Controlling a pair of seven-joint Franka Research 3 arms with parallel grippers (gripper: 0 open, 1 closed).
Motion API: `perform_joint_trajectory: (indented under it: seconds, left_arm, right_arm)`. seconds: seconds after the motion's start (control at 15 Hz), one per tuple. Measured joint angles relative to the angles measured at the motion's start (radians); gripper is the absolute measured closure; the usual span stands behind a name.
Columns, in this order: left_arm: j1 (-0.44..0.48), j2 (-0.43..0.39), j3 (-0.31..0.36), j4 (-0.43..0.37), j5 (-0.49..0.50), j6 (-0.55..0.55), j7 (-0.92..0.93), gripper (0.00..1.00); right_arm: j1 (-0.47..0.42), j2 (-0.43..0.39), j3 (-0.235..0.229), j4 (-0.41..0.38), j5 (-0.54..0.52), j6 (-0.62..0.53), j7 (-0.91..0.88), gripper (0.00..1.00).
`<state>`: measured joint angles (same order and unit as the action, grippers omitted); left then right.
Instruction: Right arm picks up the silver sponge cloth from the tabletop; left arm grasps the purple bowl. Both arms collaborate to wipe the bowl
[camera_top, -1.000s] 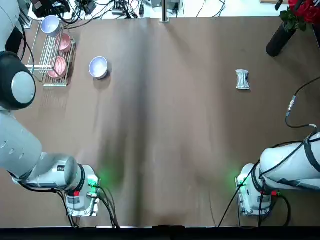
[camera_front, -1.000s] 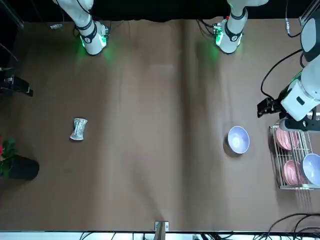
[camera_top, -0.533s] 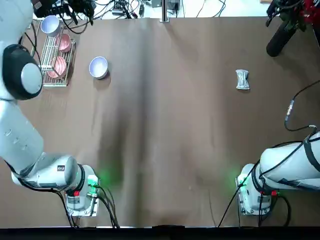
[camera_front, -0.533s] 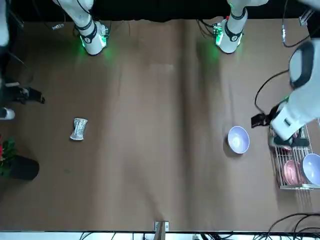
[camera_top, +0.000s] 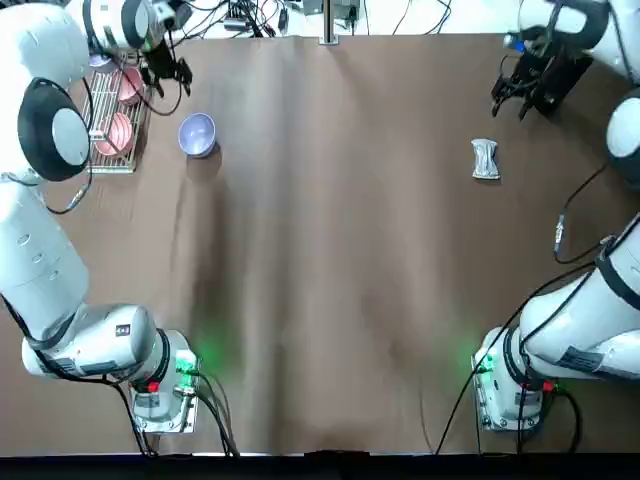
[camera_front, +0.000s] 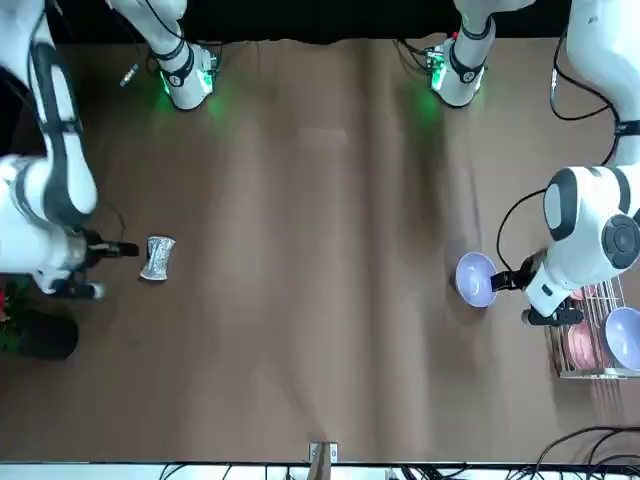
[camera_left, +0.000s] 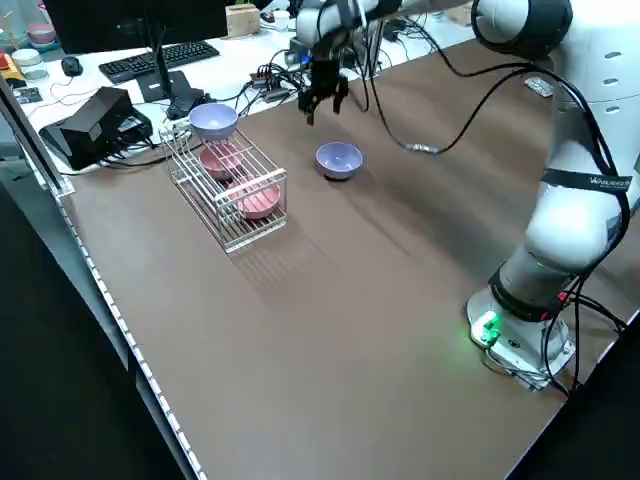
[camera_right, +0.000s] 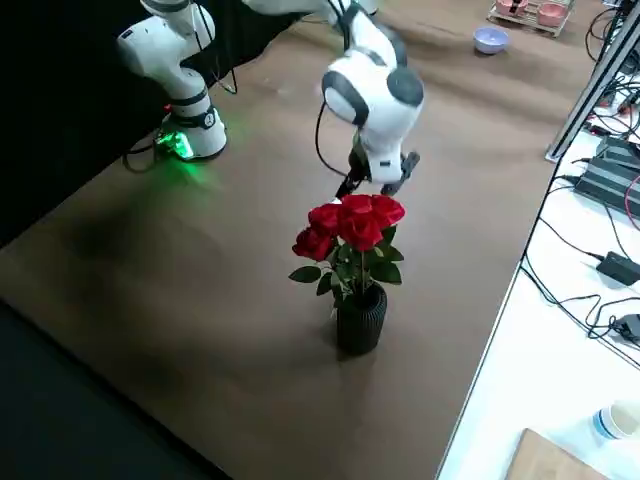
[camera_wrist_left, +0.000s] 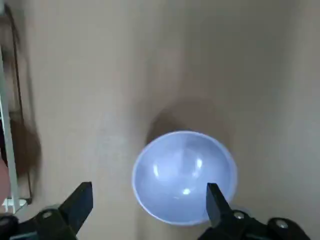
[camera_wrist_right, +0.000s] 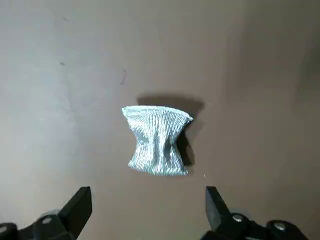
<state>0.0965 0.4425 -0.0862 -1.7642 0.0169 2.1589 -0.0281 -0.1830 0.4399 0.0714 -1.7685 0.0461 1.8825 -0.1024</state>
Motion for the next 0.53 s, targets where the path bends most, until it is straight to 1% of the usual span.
perform_joint_trajectory:
  seconds: [0.13, 0.33, 0.53]
  left_arm:
    - [0.019, 0.016, 0.000, -0.064, 0.000, 0.072, 0.008, 0.00]
    - [0.018, 0.045, -0.002, -0.091, 0.000, 0.109, 0.007, 0.00]
    - [0.020, 0.073, -0.002, -0.093, 0.000, 0.121, 0.007, 0.01]
  right_arm:
    - [0.000, 0.051, 0.000, 0.003, 0.000, 0.019, 0.000, 0.00]
    - [0.000, 0.076, 0.000, 0.005, 0.000, 0.028, 0.000, 0.04]
    - [0.000, 0.094, 0.000, 0.005, -0.002, 0.070, 0.000, 0.32]
